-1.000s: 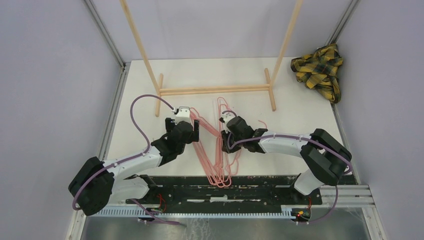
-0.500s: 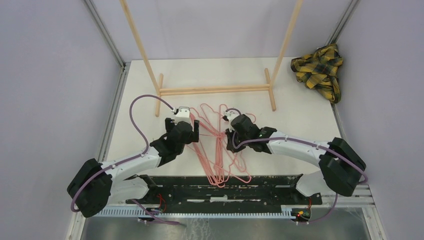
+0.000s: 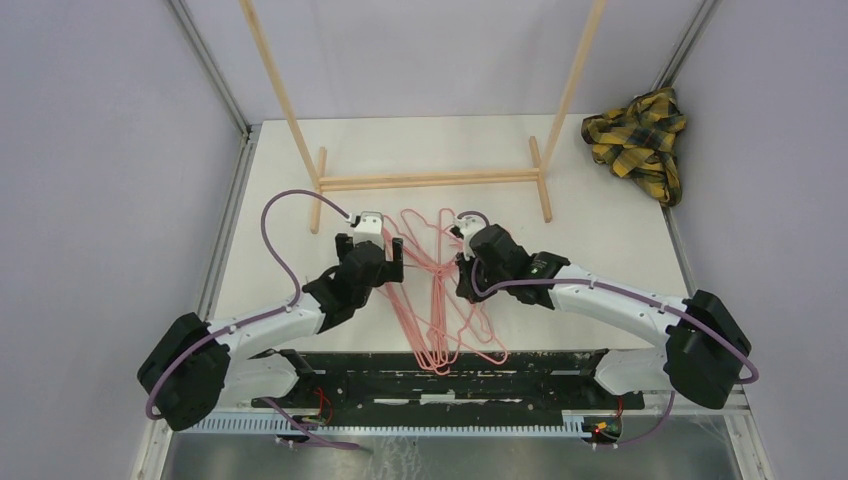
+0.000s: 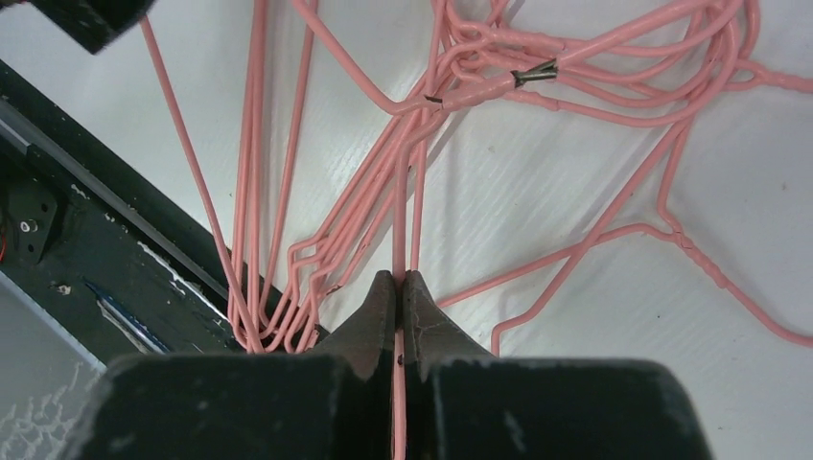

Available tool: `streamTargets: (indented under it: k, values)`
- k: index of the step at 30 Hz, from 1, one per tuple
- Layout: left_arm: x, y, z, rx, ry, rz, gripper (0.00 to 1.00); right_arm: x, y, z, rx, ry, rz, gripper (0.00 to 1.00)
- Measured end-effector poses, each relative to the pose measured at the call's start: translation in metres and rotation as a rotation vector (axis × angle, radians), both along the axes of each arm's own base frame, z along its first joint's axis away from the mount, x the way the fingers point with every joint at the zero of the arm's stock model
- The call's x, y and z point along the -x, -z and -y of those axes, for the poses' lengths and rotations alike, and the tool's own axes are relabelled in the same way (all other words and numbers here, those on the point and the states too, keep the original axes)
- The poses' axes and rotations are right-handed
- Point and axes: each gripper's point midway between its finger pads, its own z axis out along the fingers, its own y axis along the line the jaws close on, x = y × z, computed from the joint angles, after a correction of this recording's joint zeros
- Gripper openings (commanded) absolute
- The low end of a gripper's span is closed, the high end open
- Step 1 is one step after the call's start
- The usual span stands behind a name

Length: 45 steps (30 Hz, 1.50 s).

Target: Organize the hangers

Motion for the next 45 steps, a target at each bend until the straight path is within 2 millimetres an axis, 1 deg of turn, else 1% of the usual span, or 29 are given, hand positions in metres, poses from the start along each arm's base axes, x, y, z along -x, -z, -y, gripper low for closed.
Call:
streamTargets:
  k: [5,7,9,15,17,21,24,25,27,30,32,34,36,37,39,40,42,43,45]
  values:
    - [-0.003,0.016,0.006,-0.020,0.011,-0.031,0.99,-0.001,-0.011,-0.005,-0.025,-0.017,0.012,0.01]
    - [-0.003,0.022,0.008,-0.027,0.019,-0.046,0.99,0.001,-0.018,-0.007,-0.047,-0.028,0.020,0.01]
    - [-0.004,0.025,0.009,-0.026,0.019,-0.046,0.99,0.003,-0.028,-0.008,-0.078,-0.038,0.033,0.01]
    - [-0.012,0.013,0.015,0.012,0.014,-0.002,0.99,0.013,-0.059,-0.012,-0.178,-0.086,0.062,0.01]
    - [-0.015,0.010,0.016,0.021,0.013,0.008,0.99,0.016,-0.063,-0.014,-0.196,-0.098,0.062,0.01]
    - [-0.016,0.005,0.020,0.030,0.019,0.012,0.99,0.017,-0.061,-0.016,-0.215,-0.107,0.063,0.01]
    - [-0.013,0.001,0.021,0.033,0.036,0.001,0.99,0.014,-0.059,-0.012,-0.204,-0.080,0.083,0.01]
    - [-0.012,-0.004,0.021,0.039,0.040,0.004,0.99,0.011,-0.060,-0.009,-0.197,-0.068,0.099,0.01]
    - [-0.010,-0.024,0.021,0.071,0.049,0.031,0.99,0.003,-0.064,-0.002,-0.177,-0.031,0.147,0.01]
    - [-0.007,-0.069,0.021,0.152,0.060,0.114,0.99,-0.006,-0.071,0.011,-0.136,0.014,0.210,0.01]
    - [-0.005,-0.099,0.018,0.205,0.061,0.173,0.99,-0.013,-0.081,0.017,-0.112,0.037,0.253,0.01]
    - [-0.002,-0.118,0.015,0.236,0.059,0.211,0.99,-0.022,-0.095,0.022,-0.090,0.055,0.303,0.01]
    - [0.000,-0.123,0.012,0.242,0.053,0.221,0.99,-0.030,-0.115,0.024,-0.084,0.070,0.359,0.01]
    - [0.000,-0.122,0.011,0.237,0.049,0.217,0.99,-0.035,-0.128,0.025,-0.081,0.080,0.391,0.00]
    - [0.001,-0.115,0.009,0.216,0.044,0.196,0.99,-0.046,-0.161,0.028,-0.088,0.103,0.472,0.01]
    - [0.003,-0.111,0.008,0.205,0.044,0.183,0.99,-0.053,-0.186,0.030,-0.097,0.122,0.532,0.01]
    - [0.004,-0.106,0.006,0.192,0.044,0.169,0.99,-0.063,-0.217,0.032,-0.108,0.148,0.611,0.01]
    - [0.005,-0.103,0.006,0.187,0.044,0.163,0.99,-0.071,-0.237,0.034,-0.110,0.169,0.664,0.01]
    - [0.006,-0.100,0.005,0.180,0.044,0.155,0.99,-0.085,-0.268,0.036,-0.112,0.206,0.749,0.01]
